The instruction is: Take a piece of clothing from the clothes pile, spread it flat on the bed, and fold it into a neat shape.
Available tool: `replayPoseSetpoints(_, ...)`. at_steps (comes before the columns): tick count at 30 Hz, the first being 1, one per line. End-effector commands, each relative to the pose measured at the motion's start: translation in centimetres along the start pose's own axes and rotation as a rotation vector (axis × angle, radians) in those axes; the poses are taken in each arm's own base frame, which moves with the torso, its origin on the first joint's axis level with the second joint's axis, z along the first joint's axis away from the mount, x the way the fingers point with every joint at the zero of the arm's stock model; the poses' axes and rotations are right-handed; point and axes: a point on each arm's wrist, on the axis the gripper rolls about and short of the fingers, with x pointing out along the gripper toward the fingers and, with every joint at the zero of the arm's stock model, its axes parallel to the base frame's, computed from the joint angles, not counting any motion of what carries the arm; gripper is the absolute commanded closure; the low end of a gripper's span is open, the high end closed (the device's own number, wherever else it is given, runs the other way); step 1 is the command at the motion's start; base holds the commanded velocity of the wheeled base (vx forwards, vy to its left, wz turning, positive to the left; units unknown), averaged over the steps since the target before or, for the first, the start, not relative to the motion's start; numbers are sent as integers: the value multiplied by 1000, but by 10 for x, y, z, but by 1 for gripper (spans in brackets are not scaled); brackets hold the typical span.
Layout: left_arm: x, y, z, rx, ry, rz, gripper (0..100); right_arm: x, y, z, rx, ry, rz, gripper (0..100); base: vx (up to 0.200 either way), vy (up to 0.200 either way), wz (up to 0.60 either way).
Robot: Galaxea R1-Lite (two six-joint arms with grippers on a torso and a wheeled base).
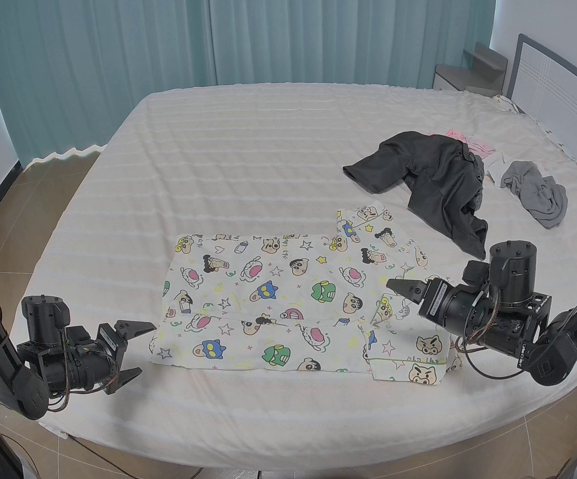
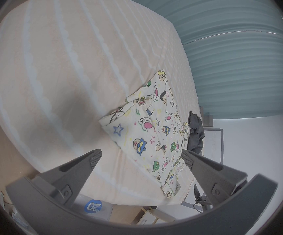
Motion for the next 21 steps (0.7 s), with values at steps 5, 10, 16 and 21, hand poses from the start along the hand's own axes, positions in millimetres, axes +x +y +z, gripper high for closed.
replayPoseSetpoints(5, 1, 0, 1, 0, -12, 4, 0, -5, 1, 3, -1, -12, 6, 0, 0, 0, 0)
replayPoseSetpoints(10, 0, 0, 1, -2, -24, 11, 0, -4, 0, 1, -3, -7, 2, 0, 0, 0, 0)
replayPoseSetpoints(16, 1, 1, 1, -1, -20, 12, 0, -6, 1, 3, -4, -14, 6, 0, 133, 0, 0)
replayPoseSetpoints(21, 1, 1, 1, -1, -22, 14, 0, -6, 0, 3, -4, -11, 4, 0, 200, 0, 0)
